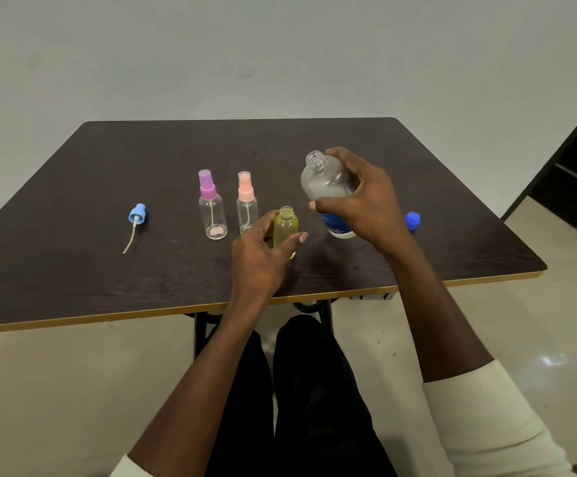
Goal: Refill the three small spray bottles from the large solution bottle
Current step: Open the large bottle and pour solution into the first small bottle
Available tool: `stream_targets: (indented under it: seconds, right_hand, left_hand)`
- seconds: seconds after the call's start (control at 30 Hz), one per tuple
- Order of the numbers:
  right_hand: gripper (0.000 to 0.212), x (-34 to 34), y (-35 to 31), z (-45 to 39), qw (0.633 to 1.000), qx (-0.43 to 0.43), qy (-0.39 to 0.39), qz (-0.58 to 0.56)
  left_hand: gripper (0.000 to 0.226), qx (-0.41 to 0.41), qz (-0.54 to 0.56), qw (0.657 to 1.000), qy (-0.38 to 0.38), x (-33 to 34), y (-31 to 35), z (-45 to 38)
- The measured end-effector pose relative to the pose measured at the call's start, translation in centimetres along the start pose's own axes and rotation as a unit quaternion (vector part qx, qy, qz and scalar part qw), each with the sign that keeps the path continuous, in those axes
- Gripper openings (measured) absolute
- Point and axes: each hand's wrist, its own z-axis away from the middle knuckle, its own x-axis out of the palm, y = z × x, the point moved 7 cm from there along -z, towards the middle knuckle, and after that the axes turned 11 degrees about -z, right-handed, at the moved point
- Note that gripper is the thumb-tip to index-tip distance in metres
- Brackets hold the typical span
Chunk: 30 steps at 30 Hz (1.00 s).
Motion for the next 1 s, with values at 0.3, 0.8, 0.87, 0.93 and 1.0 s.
stream_targets:
  seconds: [0.3, 0.8, 0.87, 0.93, 1.0]
  right_hand:
    - [0.054, 0.0, 1.3, 1.1, 0.985, 0.032, 0.068, -0.154]
    - [0.054, 0.7, 3.2, 2.1, 0.972, 0.072, 0.088, -0.204]
    - [0.062, 0.8, 3.6, 2.0, 0.974, 0.081, 0.087, -0.194]
    - [0.086, 1.0, 4.1, 2.4, 0.973, 0.094, 0.106, -0.183]
    - [0.095, 0.6, 4.1, 3.3, 0.97, 0.086, 0.168, -0.156]
  left_hand:
    - [0.057, 0.002, -0.014, 1.0, -0.004, 0.0, -0.3, -0.1]
    - [0.05, 0.012, -0.019, 1.0, 0.001, -0.2, 0.4, 0.2]
    - [0.049, 0.015, -0.023, 1.0, -0.001, -0.2, 0.5, 0.2]
    - [0.048, 0.017, -0.026, 1.0, 0.0, -0.2, 0.6, 0.3]
    - [0.047, 0.017, -0.026, 1.0, 0.004, -0.3, 0.7, 0.3]
